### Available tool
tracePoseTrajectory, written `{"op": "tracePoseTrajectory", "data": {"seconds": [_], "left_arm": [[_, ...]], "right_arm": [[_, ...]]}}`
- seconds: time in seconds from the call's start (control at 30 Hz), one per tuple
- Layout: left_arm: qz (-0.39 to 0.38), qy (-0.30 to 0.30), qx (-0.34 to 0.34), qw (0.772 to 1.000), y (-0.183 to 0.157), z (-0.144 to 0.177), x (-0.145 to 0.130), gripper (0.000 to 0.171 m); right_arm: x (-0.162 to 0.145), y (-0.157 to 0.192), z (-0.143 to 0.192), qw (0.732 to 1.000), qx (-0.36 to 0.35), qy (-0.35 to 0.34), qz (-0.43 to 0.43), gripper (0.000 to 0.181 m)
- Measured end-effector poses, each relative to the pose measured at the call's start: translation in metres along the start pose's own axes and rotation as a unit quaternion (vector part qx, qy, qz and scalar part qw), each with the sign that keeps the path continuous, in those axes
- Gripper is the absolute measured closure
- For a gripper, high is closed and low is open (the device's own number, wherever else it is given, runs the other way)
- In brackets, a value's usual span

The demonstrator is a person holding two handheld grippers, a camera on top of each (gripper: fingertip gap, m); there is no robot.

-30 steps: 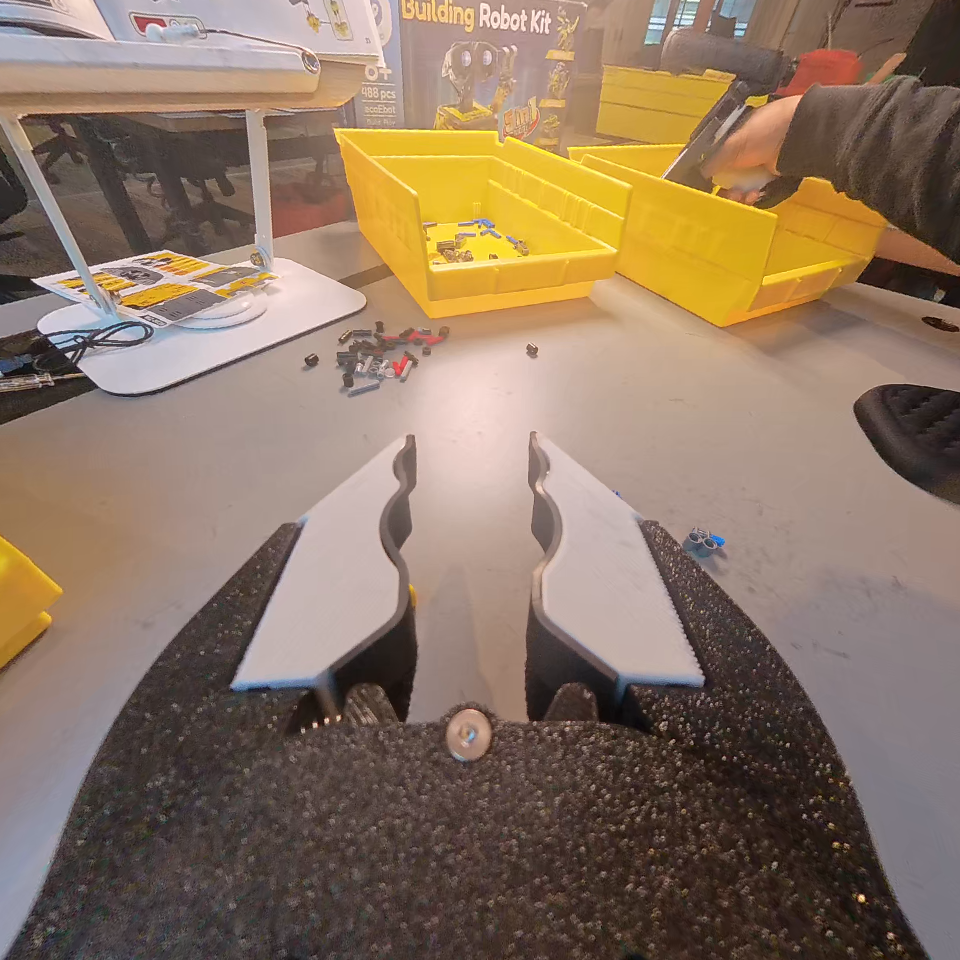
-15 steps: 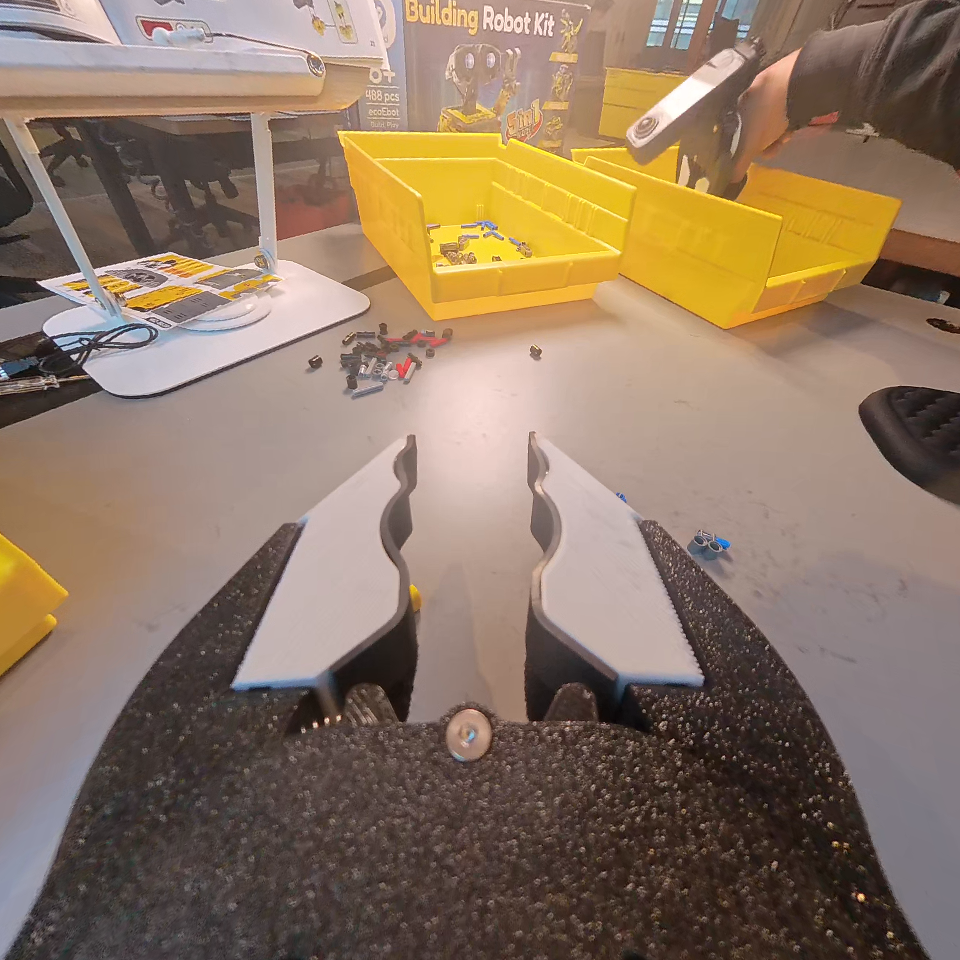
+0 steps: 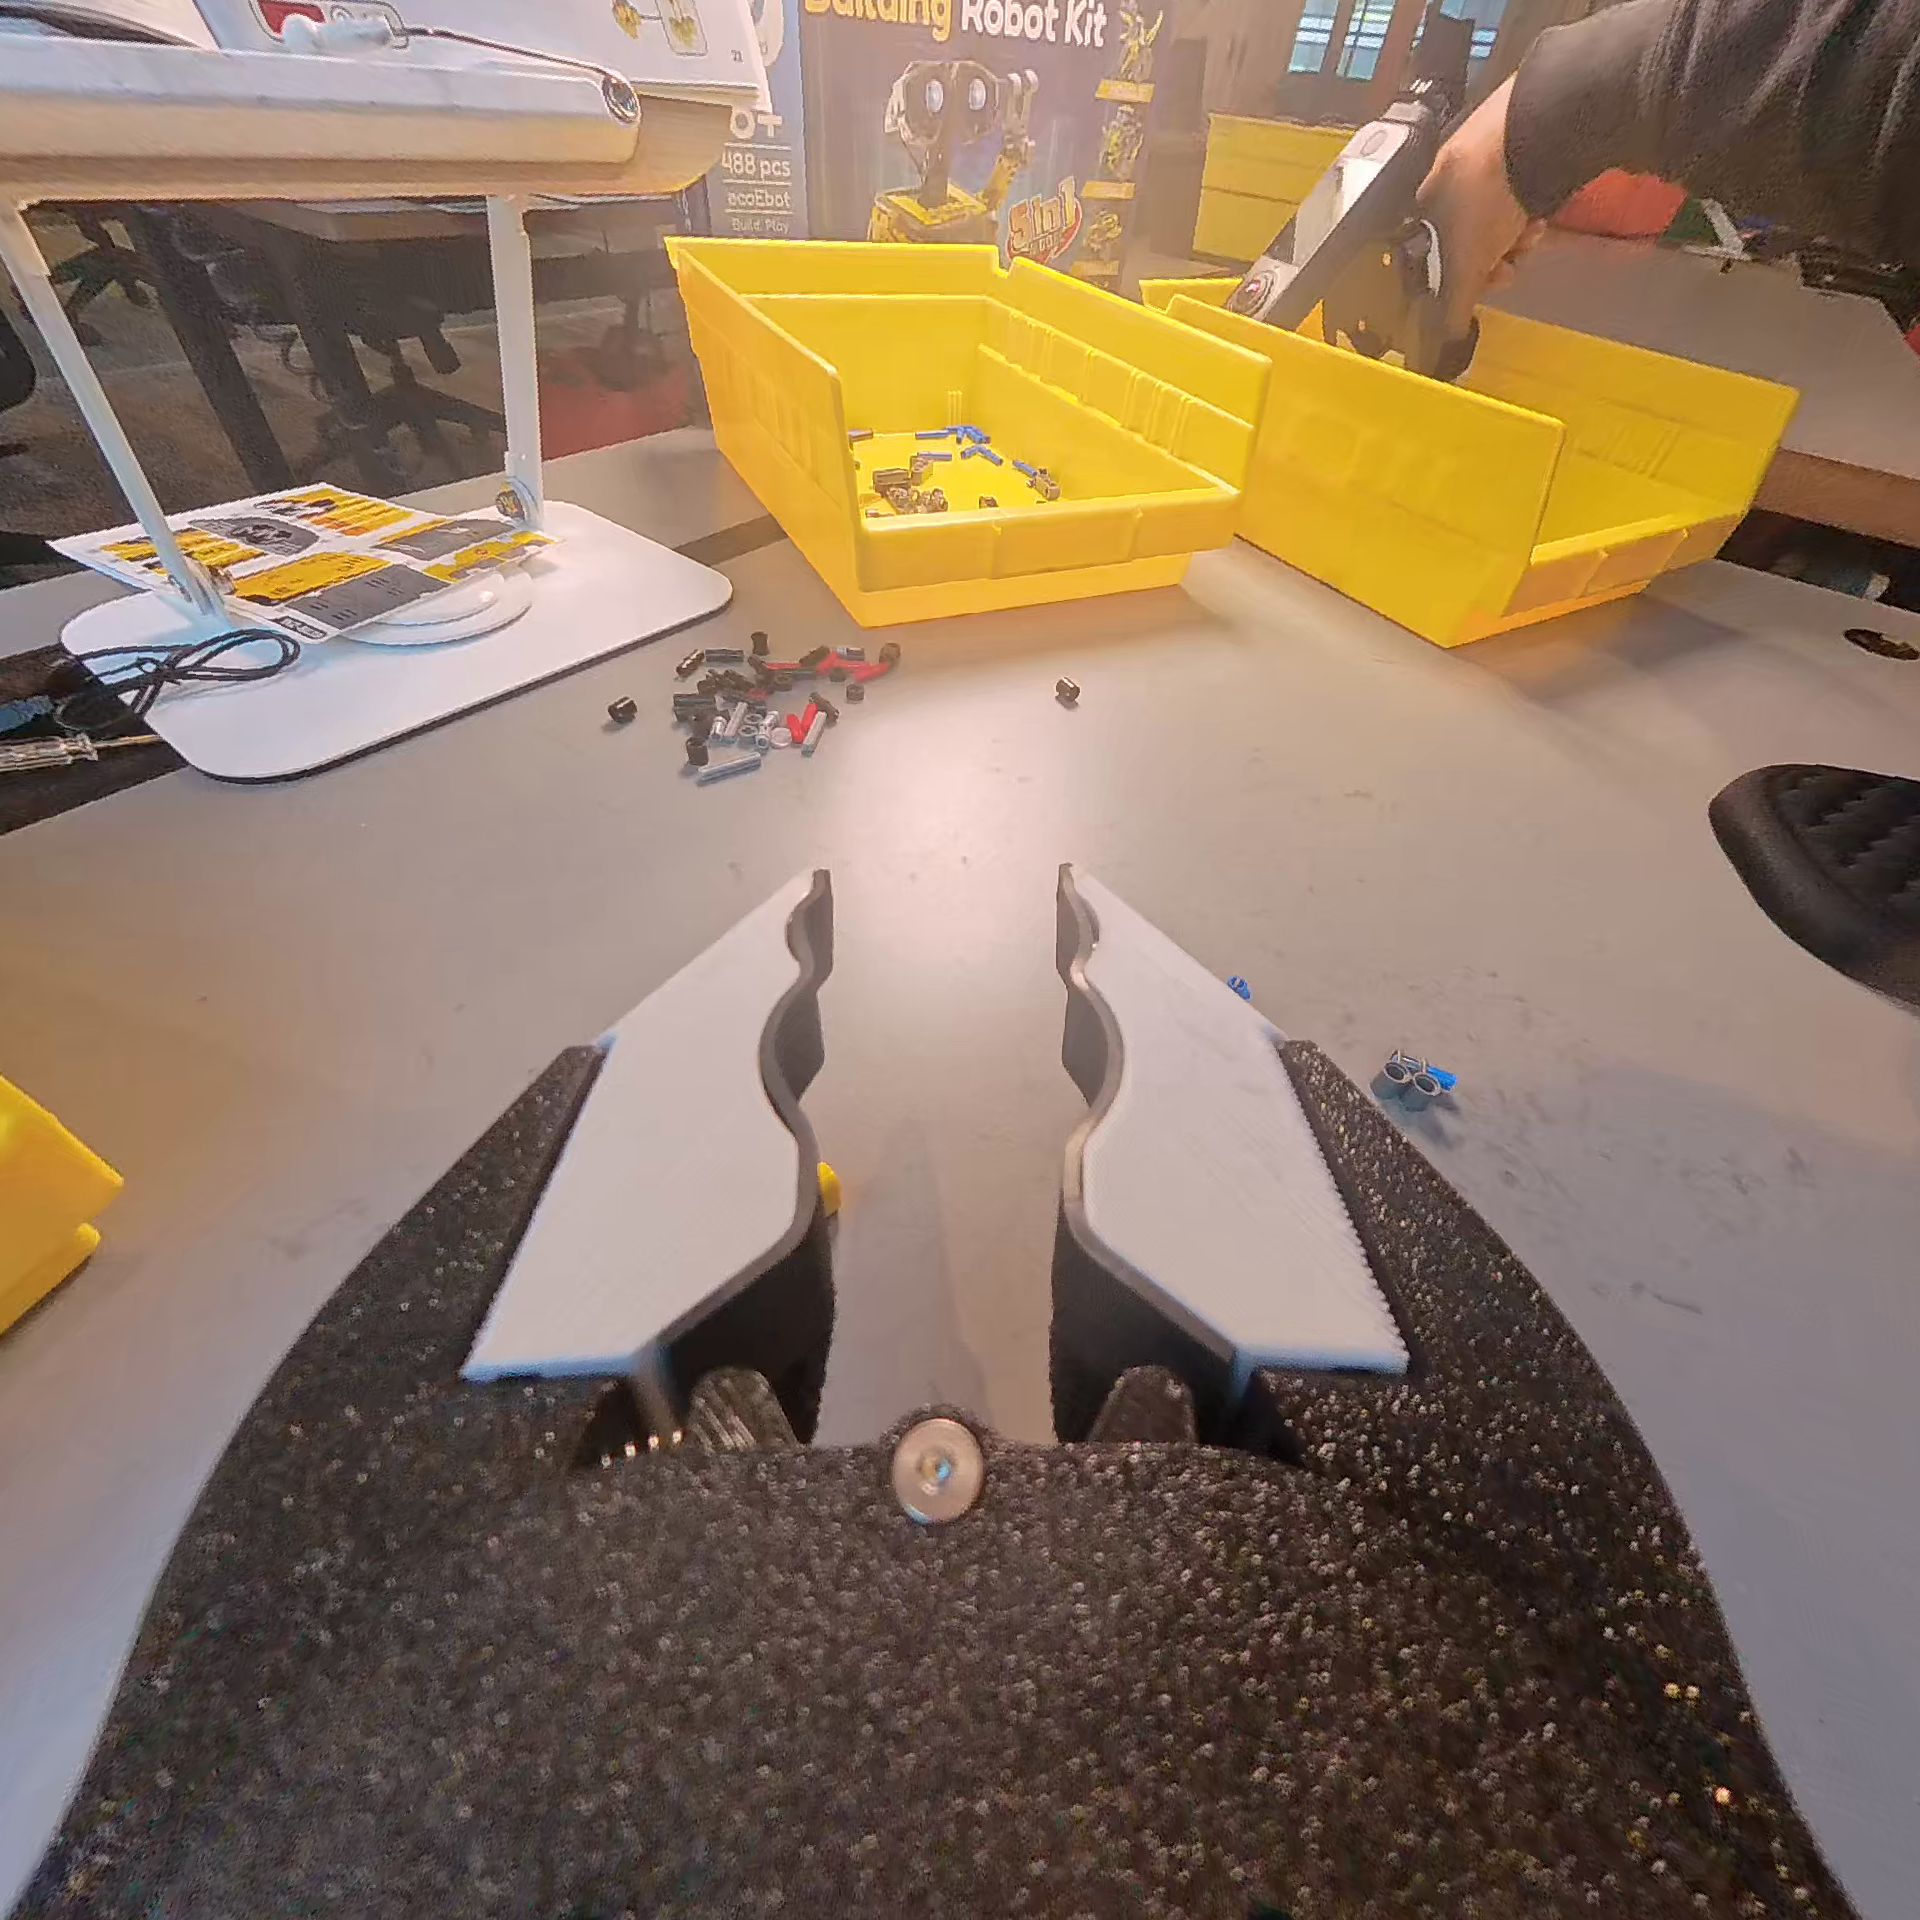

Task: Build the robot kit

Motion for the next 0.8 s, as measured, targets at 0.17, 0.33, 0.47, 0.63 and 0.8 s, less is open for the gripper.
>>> {"op": "tracePoseTrajectory", "data": {"seconds": [0.17, 0.33, 0.47, 0.63, 0.8], "left_arm": [[-0.003, 0.001, -0.002, 1.0, -0.001, 0.0, 0.0, 0.13], [-0.006, 0.0, -0.006, 1.0, -0.002, 0.0, 0.0, 0.131], [0.001, -0.003, -0.021, 1.0, -0.007, 0.0, 0.001, 0.131], [0.039, -0.022, -0.098, 0.994, -0.036, -0.007, 0.011, 0.132], [0.104, -0.049, -0.179, 0.977, -0.073, -0.01, 0.019, 0.139]], "right_arm": [[-0.001, 0.0, 0.0, 1.0, 0.015, -0.01, 0.004, 0.18], [-0.003, 0.013, 0.038, 0.992, -0.021, -0.121, -0.004, 0.18], [0.012, 0.07, 0.127, 0.943, -0.032, -0.33, 0.027, 0.18], [0.071, 0.207, 0.214, 0.778, 0.045, -0.603, 0.172, 0.18], [0.159, 0.326, 0.204, 0.606, 0.226, -0.737, 0.194, 0.18]]}}
Point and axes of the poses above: each gripper's, where its closed fingertips meet, z back along the fingers, x out of its top, y = z × x across the jaws, the point moved 7 cm from there along z, back along the fingers, and after that the axes turned 15 degrees about -y, right-handed, at the moved point
